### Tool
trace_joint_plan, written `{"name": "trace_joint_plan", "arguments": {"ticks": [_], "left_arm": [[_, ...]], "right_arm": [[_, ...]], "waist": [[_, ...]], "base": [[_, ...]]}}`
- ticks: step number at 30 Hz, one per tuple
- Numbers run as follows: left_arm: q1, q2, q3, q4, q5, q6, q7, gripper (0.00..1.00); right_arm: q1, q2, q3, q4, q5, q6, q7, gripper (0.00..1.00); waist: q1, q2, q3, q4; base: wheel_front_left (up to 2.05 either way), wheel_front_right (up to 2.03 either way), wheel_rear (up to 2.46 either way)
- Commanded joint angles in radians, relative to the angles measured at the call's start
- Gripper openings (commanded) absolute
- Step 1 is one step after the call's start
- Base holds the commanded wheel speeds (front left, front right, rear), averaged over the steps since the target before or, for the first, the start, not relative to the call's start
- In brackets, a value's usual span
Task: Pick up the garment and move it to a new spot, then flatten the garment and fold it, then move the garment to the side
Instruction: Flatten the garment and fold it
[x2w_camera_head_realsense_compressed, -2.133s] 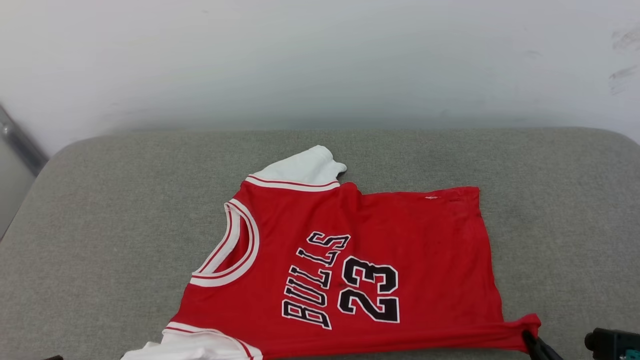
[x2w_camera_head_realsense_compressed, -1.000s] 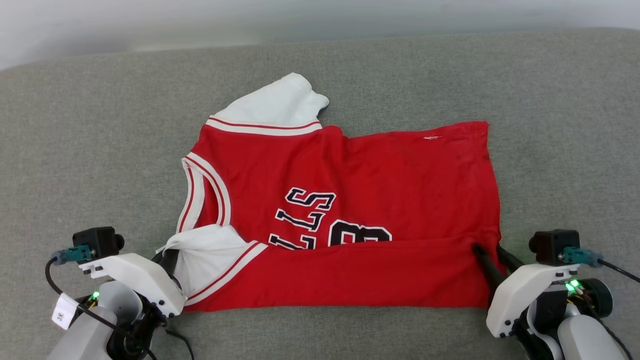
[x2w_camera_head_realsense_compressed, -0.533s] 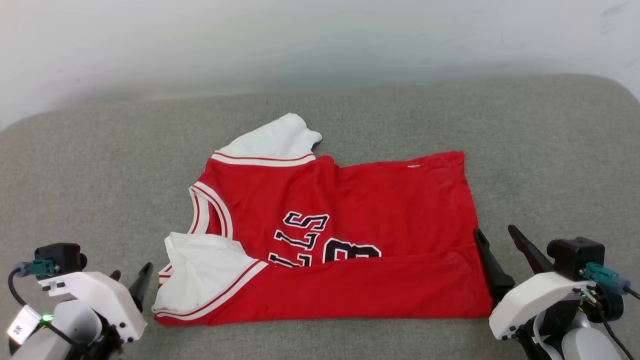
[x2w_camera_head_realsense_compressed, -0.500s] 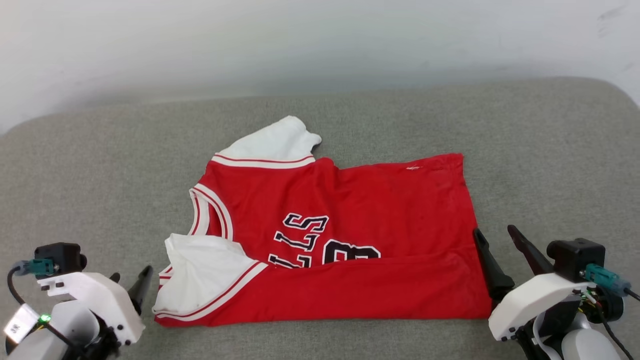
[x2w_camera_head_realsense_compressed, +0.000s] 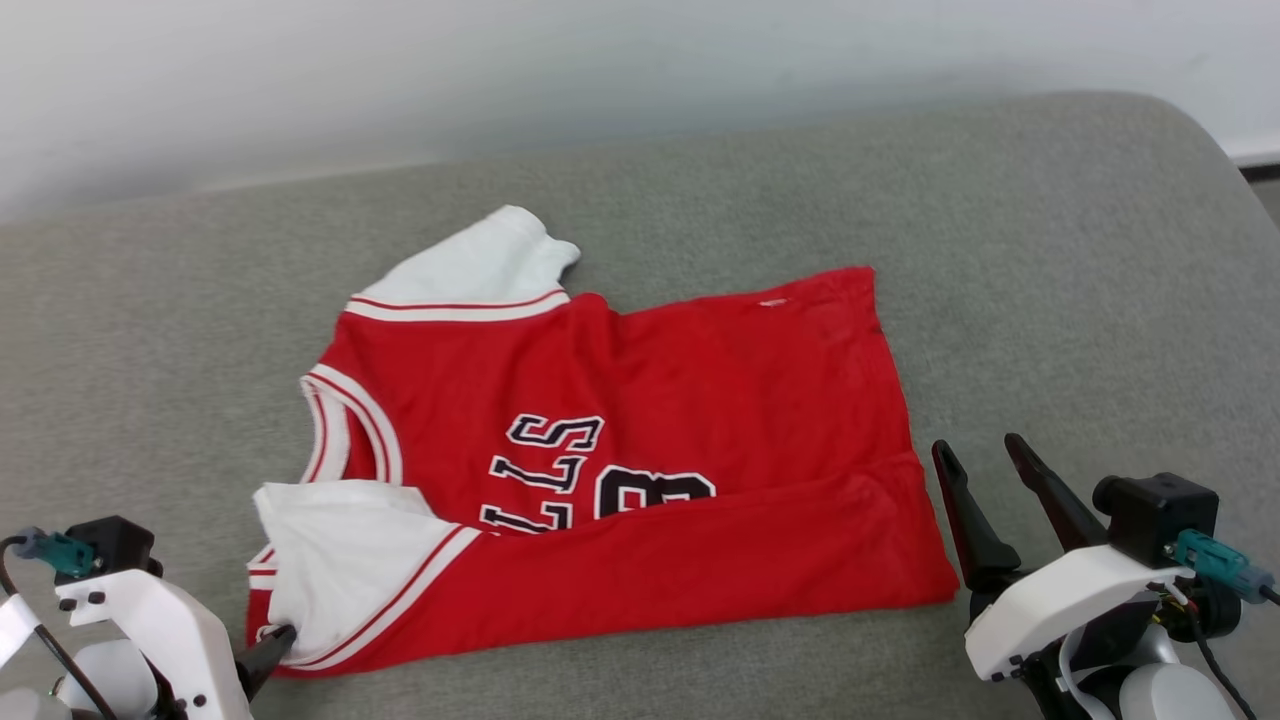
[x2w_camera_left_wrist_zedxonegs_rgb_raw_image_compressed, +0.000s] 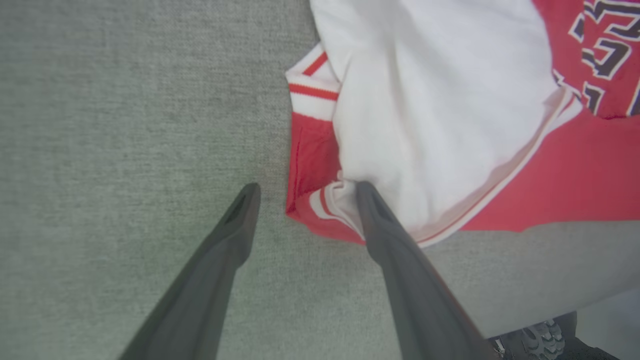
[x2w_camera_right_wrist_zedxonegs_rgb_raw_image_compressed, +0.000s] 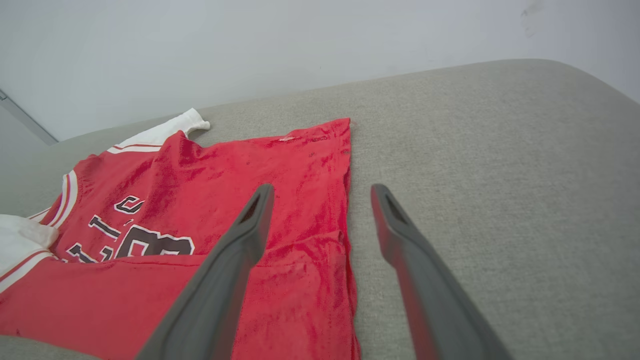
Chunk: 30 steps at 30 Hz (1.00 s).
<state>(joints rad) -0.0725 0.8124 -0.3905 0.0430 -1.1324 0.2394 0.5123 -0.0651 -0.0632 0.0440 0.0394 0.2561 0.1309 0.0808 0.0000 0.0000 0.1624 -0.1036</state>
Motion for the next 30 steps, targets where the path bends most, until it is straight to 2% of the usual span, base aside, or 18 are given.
{"name": "trace_joint_plan", "arguments": {"ticks": [1, 6, 7, 9, 13, 17, 22, 26, 30], "left_arm": [[0.005, -0.006, -0.003, 0.012, -0.004, 0.003, 0.005, 1.00], [0.000, -0.043, -0.039, 0.068, -0.027, -0.013, 0.049, 1.00], [0.001, -0.056, -0.047, 0.077, -0.034, -0.018, 0.057, 0.63], [-0.002, -0.078, -0.063, 0.091, -0.048, -0.029, 0.074, 0.00], [-0.010, -0.095, -0.074, 0.103, -0.043, -0.041, 0.073, 0.00], [-0.032, -0.081, -0.062, 0.096, -0.007, -0.046, 0.024, 0.00], [-0.043, -0.050, -0.035, 0.036, 0.040, -0.028, -0.042, 0.00], [-0.036, -0.027, -0.026, -0.032, 0.078, -0.004, -0.073, 0.00], [-0.032, -0.008, -0.020, -0.102, 0.099, 0.018, -0.083, 0.00]], "right_arm": [[0.001, 0.004, -0.002, -0.005, 0.003, 0.000, -0.001, 1.00], [-0.007, 0.008, -0.019, -0.001, 0.003, 0.000, -0.004, 1.00], [-0.008, 0.009, -0.023, -0.002, 0.003, 0.000, -0.003, 1.00], [-0.008, 0.010, -0.035, -0.004, 0.006, 0.000, 0.003, 1.00], [-0.007, 0.009, -0.059, -0.008, 0.004, 0.000, 0.017, 1.00], [-0.004, -0.003, -0.088, -0.011, 0.015, 0.000, 0.064, 1.00], [0.008, -0.025, -0.103, 0.001, 0.051, 0.000, 0.242, 1.00], [0.010, -0.060, -0.075, -0.007, 0.073, 0.000, 0.406, 1.00], [-0.011, -0.083, -0.033, -0.001, 0.103, 0.000, 0.498, 1.00]], "waist": [[0.0000, 0.0000, 0.030, -0.025], [0.0000, 0.0000, 0.060, -0.043], [0.0000, 0.0000, 0.062, -0.043], [0.0000, 0.0000, 0.064, -0.042], [0.0000, 0.0000, 0.060, -0.035], [0.0000, 0.0000, 0.042, -0.018], [0.0000, 0.0000, 0.016, 0.005], [0.0000, 0.0000, 0.011, 0.023], [0.0000, 0.0000, 0.033, 0.040]], "base": [[0.00, 0.00, 0.00], [0.00, 0.00, 0.00], [0.00, 0.00, 0.00], [0.00, 0.00, 0.00], [0.00, 0.00, 0.00], [0.00, 0.00, 0.00], [0.00, 0.00, 0.00], [0.00, 0.00, 0.00], [0.00, 0.00, 0.00]]}}
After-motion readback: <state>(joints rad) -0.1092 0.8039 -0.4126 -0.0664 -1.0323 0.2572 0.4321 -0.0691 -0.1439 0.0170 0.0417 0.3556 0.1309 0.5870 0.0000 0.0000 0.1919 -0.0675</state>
